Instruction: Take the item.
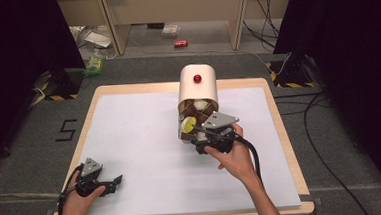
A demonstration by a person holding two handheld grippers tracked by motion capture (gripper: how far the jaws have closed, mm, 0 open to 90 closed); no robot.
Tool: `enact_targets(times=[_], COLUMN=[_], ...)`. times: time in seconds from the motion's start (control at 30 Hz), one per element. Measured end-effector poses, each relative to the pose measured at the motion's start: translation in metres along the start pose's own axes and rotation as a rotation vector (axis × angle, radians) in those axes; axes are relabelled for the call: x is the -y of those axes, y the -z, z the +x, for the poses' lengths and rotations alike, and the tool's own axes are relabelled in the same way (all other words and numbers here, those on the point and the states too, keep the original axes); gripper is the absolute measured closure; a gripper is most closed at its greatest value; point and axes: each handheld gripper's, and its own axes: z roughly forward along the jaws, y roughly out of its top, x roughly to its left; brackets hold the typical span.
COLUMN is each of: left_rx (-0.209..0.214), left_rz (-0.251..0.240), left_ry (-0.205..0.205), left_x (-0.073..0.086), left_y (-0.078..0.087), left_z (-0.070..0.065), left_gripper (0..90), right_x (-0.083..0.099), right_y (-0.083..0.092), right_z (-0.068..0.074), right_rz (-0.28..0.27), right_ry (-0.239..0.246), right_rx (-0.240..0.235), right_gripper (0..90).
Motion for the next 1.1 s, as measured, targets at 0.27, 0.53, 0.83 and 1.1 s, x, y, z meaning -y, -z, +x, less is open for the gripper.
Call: enact_targets(times=[0.27, 0.53, 0.83, 1.1], left_rx=[0.000, 0.000, 0.000, 0.000], left_rz=[-0.001, 0.001, -0.002, -0.001], left_ry=[0.000, 0.000, 0.003, 0.000], left_x=[0.000, 0.000, 0.000, 0.000], left_y=[0.000, 0.000, 0.000, 0.000], left_z=[0.000, 0.000, 0.000, 0.000], left_gripper=[10.1, 10.1, 10.1, 10.2], right_x=[-0.002, -0.008, -0.016, -0.019], right_y=[-0.009, -0.021, -0.033, -0.034], right_z=[-0.005, -0.005, -0.005, -0.009], right_rz=[0.008, 0.025, 0.057, 0.059], right_ry=[-0.006, 0.005, 0.002, -0.037], right_rx=[0.010, 0.016, 0.020, 0.004], right_gripper=[33.0, 35.4, 36.5, 39.6])
